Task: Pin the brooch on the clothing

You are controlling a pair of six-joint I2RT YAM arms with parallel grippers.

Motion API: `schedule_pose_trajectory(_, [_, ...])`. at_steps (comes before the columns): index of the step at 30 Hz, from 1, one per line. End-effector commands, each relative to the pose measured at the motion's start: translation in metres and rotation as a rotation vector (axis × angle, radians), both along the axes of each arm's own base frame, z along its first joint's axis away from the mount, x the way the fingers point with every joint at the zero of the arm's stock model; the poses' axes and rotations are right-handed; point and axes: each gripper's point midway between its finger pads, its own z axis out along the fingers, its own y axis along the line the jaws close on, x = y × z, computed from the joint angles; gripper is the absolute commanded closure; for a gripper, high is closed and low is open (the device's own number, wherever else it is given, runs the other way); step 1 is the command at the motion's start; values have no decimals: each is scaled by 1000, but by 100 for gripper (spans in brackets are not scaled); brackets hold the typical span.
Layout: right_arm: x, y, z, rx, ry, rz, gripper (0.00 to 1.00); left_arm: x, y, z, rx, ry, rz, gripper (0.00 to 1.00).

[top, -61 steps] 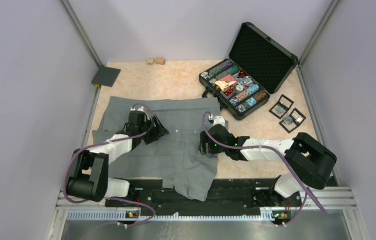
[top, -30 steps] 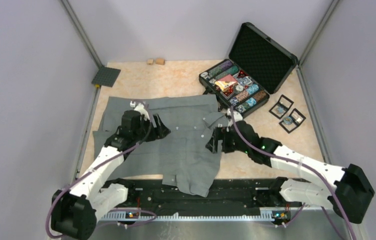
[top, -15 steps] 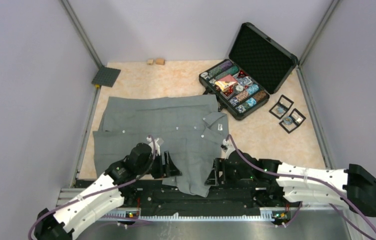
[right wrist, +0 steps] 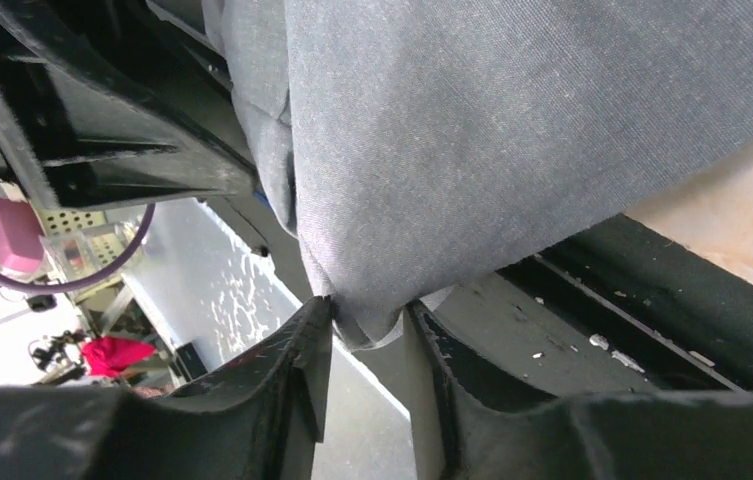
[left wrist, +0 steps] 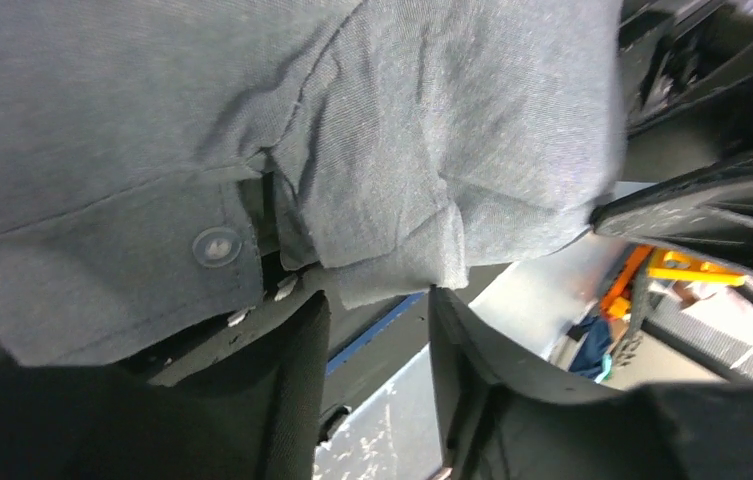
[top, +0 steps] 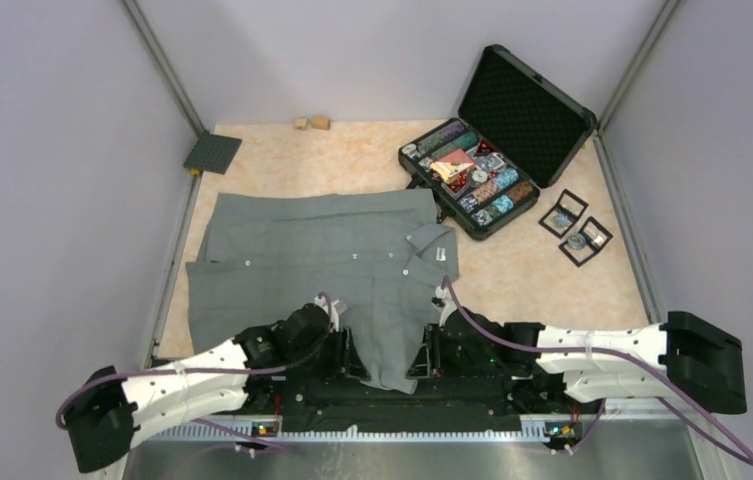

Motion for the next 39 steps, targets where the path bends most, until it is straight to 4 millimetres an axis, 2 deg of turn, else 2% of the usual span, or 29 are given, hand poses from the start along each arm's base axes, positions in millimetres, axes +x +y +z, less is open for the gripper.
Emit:
schedule_pose_trajectory(1, [5,11,16,57,-28,-21,72,1,-21,5,-48,-1,23,68])
schedule_pose_trajectory(3, [7,8,14,45,-38,-33,85,-1,-21,0,-25,5,28,85])
schedule_pose_trajectory(5, [8,-3,6,-10,-45,-46,99,0,-18,-3,7,-7,28,99])
schedule_pose_trajectory(10, [22,-31,-8,-157,-112,-112,100,11,-5,-4,108,-87,30,100])
schedule_pose_trajectory(17, [30,-44,-18,-237,-149,-133,100,14,7,-4,198,-131,2,100])
schedule_pose_trajectory(22, [31,-41,-20,-280,-167,-92,100,7,1,9,193,-157,-136,98])
schedule_pose_trajectory(23, [31,-41,-19,-295,-174,-80,95,7,0,13,194,-168,-163,91])
schedule_pose_trajectory(26, [37,-45,-9,-352,-211,-69,63,15,1,33,207,-229,-178,55])
schedule_pose_trajectory(27, [41,-44,-1,-363,-230,-72,50,19,0,41,205,-258,-174,45])
schedule_pose_trajectory(29, [48,-53,10,-420,-270,-78,36,29,-2,60,182,-328,-163,32])
schedule_pose_trajectory(31, [58,-59,24,-462,-326,-91,26,41,-4,76,168,-373,-150,26])
schedule_pose_trajectory(33, [73,-66,39,-504,-387,-127,14,56,-5,88,153,-391,-124,24])
schedule_pose_trajectory(36, [96,-71,52,-517,-426,-162,11,87,-4,98,136,-416,-59,23])
schedule_pose_trajectory(39, [128,-74,64,-495,-471,-214,11,126,1,118,109,-483,4,23])
